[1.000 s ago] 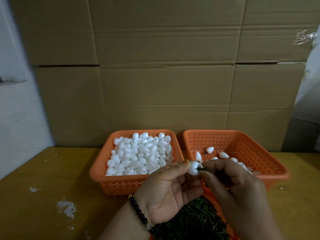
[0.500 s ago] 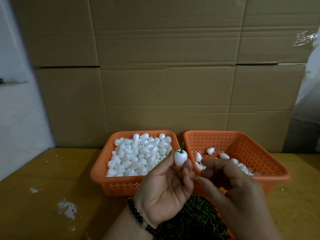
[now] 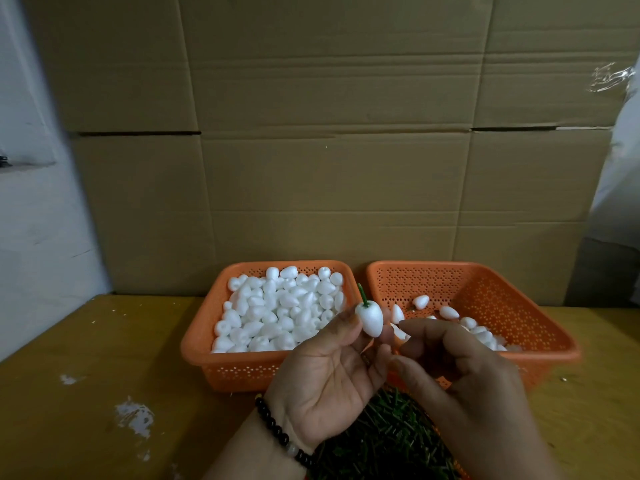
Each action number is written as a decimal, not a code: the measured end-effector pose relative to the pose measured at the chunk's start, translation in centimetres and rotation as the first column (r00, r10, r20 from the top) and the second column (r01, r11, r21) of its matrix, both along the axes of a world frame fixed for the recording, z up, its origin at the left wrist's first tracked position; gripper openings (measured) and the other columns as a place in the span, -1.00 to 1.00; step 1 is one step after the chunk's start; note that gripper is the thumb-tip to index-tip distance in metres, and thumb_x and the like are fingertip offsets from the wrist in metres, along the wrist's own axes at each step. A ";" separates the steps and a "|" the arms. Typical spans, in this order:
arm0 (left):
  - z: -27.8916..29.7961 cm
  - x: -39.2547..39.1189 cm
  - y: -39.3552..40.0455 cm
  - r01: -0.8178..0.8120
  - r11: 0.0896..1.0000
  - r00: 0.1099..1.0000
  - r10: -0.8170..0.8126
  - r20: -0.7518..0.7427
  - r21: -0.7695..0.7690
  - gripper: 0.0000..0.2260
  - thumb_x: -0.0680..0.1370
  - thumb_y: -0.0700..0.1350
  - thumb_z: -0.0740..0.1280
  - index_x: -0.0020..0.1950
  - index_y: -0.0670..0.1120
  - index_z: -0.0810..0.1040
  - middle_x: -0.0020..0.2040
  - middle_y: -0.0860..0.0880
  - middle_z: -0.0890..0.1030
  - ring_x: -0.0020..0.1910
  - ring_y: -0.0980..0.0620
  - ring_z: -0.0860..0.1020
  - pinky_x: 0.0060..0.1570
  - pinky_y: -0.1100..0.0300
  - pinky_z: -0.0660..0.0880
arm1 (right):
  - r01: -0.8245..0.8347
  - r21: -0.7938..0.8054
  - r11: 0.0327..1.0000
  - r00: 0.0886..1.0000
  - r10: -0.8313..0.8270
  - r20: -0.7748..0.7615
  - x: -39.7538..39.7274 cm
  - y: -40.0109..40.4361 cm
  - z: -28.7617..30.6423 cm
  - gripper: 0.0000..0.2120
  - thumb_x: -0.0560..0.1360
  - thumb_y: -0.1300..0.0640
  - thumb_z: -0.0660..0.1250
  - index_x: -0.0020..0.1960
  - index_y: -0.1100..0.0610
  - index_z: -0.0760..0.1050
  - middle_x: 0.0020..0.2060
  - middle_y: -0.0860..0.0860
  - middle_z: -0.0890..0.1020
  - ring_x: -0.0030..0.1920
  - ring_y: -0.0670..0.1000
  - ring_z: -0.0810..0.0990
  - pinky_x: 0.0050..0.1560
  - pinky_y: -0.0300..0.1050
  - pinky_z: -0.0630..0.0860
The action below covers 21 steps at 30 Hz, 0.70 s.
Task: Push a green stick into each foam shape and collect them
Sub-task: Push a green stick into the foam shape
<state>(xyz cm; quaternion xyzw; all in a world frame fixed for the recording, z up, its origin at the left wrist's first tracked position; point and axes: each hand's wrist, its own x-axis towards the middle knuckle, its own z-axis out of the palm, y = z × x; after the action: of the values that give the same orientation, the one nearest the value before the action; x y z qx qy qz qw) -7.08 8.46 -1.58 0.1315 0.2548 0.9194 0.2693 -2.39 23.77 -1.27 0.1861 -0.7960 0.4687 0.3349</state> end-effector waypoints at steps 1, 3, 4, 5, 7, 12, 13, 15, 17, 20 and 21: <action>0.0 -0.1 0.0 -0.017 1.000 1.000 0.017 -0.011 0.001 -0.59 0.20 -0.30 0.62 0.01 -0.23 0.65 -0.05 -0.18 0.65 -0.15 -0.07 0.63 -0.20 0.12 0.60 | -0.001 0.004 1.000 1.000 0.001 0.004 0.0 0.0 0.0 -0.75 0.28 -0.12 0.39 -0.04 -0.21 0.55 -0.20 -0.19 0.64 -0.23 -0.19 0.64 -0.28 -0.39 0.55; -0.1 -0.1 0.2 -0.062 0.998 0.997 0.060 -0.057 -0.022 -0.55 0.21 -0.33 0.59 0.04 -0.18 0.58 -0.07 -0.17 0.62 -0.15 -0.07 0.62 -0.18 0.10 0.59 | 0.007 0.016 1.000 1.000 -0.007 0.009 0.0 0.0 0.0 -0.75 0.27 -0.08 0.40 -0.05 -0.22 0.54 -0.18 -0.21 0.63 -0.22 -0.21 0.64 -0.28 -0.40 0.54; -0.1 -0.2 0.2 -0.088 0.995 0.993 0.085 -0.085 -0.042 -0.56 0.22 -0.34 0.57 0.04 -0.17 0.56 -0.10 -0.17 0.61 -0.15 -0.06 0.61 -0.17 0.11 0.58 | 0.011 0.018 1.000 1.000 -0.012 0.013 0.0 0.1 -0.1 -0.74 0.27 -0.06 0.40 -0.05 -0.21 0.54 -0.17 -0.21 0.63 -0.22 -0.22 0.64 -0.28 -0.41 0.53; -0.1 -0.2 0.3 -0.119 0.991 0.988 0.112 -0.111 -0.060 -0.61 0.24 -0.36 0.53 0.02 -0.16 0.56 -0.12 -0.16 0.60 -0.16 -0.05 0.61 -0.16 0.11 0.57 | 0.016 0.017 1.000 1.000 -0.016 0.020 0.0 0.1 -0.1 -0.73 0.27 -0.05 0.41 -0.04 -0.21 0.54 -0.16 -0.21 0.63 -0.21 -0.22 0.64 -0.27 -0.42 0.53; -0.2 -0.2 0.4 -0.179 0.980 0.973 0.162 -0.164 -0.092 -0.71 0.30 -0.41 0.40 -0.05 -0.15 0.59 -0.15 -0.15 0.61 -0.18 -0.04 0.61 -0.16 0.13 0.57 | 0.027 0.014 1.000 0.999 -0.027 0.033 -0.1 0.2 -0.2 -0.70 0.26 -0.05 0.40 -0.01 -0.20 0.53 -0.15 -0.22 0.63 -0.20 -0.22 0.63 -0.25 -0.43 0.53; -0.3 0.0 0.6 -0.349 0.919 0.906 0.281 -0.315 -0.184 -0.69 0.27 -0.48 0.34 -0.10 -0.16 0.59 -0.14 -0.12 0.62 -0.18 0.01 0.62 -0.17 0.20 0.56 | 0.024 -0.014 1.000 0.999 -0.024 0.043 -0.2 0.4 -0.2 -0.67 0.27 -0.08 0.39 0.03 -0.14 0.56 -0.17 -0.22 0.63 -0.19 -0.20 0.64 -0.23 -0.37 0.56; -0.3 0.1 0.7 -0.382 0.903 0.887 0.299 -0.351 -0.195 -0.69 0.27 -0.49 0.35 -0.11 -0.16 0.58 -0.15 -0.11 0.63 -0.19 0.02 0.62 -0.19 0.22 0.56 | 0.023 -0.022 0.999 0.999 -0.022 0.045 -0.2 0.4 -0.2 -0.66 0.27 -0.09 0.39 0.04 -0.12 0.56 -0.17 -0.21 0.63 -0.19 -0.19 0.64 -0.22 -0.36 0.56; -0.2 0.3 0.9 -0.451 0.863 0.843 0.328 -0.427 -0.229 -0.69 0.25 -0.47 0.38 -0.14 -0.13 0.60 -0.16 -0.08 0.64 -0.19 0.06 0.62 -0.21 0.24 0.55 | 0.018 -0.041 0.999 0.999 -0.016 0.051 -0.2 0.4 -0.2 -0.64 0.26 -0.13 0.40 0.05 -0.14 0.56 -0.14 -0.22 0.63 -0.16 -0.20 0.64 -0.21 -0.36 0.56; -0.2 0.5 1.0 -0.525 0.807 0.793 0.349 -0.500 -0.270 -0.68 0.23 -0.43 0.44 -0.17 -0.06 0.64 -0.16 -0.05 0.65 -0.17 0.09 0.61 -0.19 0.25 0.54 | -0.004 -0.059 0.998 0.998 0.008 0.058 -0.3 0.5 -0.3 -0.64 0.26 -0.15 0.41 0.05 -0.16 0.56 -0.11 -0.21 0.64 -0.13 -0.20 0.65 -0.19 -0.35 0.57; -0.4 0.6 1.2 -0.593 0.747 0.732 0.342 -0.590 -0.302 -0.65 0.23 -0.39 0.48 -0.14 0.00 0.63 -0.15 0.00 0.64 -0.15 0.11 0.60 -0.16 0.23 0.55 | -0.067 -0.097 0.993 0.993 0.076 0.094 -0.3 0.4 -0.3 -0.61 0.26 -0.15 0.42 0.09 -0.23 0.54 -0.11 -0.18 0.66 -0.10 -0.17 0.67 -0.19 -0.30 0.60; -0.5 0.6 1.3 -0.605 0.734 0.713 0.326 -0.621 -0.309 -0.65 0.24 -0.38 0.48 -0.12 0.00 0.62 -0.14 0.01 0.64 -0.13 0.09 0.60 -0.16 0.21 0.55 | -0.084 -0.102 0.991 0.990 0.094 0.101 -0.3 0.4 -0.3 -0.60 0.26 -0.16 0.42 0.10 -0.26 0.52 -0.09 -0.18 0.66 -0.09 -0.17 0.66 -0.17 -0.31 0.59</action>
<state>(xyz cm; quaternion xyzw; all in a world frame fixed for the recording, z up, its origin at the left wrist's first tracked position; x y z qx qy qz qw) -6.51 9.74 -2.10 0.2339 0.5687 0.7877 -0.0370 -2.66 24.16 -1.56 0.1798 -0.7798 0.5306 0.2796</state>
